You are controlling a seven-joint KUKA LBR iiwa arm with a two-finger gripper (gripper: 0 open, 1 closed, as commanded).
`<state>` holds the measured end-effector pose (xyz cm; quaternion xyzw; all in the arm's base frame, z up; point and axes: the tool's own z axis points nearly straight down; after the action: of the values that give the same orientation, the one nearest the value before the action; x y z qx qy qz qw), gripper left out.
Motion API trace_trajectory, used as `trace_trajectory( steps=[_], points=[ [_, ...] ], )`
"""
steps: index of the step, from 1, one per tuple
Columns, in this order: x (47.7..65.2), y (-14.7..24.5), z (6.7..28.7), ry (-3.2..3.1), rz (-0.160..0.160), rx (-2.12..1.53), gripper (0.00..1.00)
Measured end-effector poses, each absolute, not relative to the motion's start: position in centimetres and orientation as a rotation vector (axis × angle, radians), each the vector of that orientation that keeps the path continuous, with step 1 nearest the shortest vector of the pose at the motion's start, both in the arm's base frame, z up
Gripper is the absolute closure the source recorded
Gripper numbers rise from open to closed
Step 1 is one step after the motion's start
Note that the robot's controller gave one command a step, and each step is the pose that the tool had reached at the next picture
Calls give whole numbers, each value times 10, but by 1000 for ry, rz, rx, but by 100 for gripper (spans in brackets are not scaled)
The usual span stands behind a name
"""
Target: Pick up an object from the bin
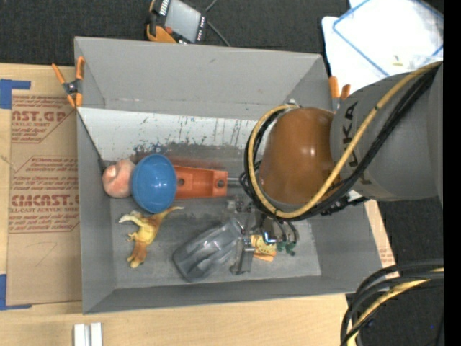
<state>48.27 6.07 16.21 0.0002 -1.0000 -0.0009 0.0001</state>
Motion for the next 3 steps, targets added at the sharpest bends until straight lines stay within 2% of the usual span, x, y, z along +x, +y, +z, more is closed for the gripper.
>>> trace_trajectory(
  steps=[1,2,3],
  points=[
    [483,61,162,-3141,-3,1,0],
    [493,61,98,-3146,-4,40,0],
    [499,62,70,-3154,-5,65,100]
  ],
)
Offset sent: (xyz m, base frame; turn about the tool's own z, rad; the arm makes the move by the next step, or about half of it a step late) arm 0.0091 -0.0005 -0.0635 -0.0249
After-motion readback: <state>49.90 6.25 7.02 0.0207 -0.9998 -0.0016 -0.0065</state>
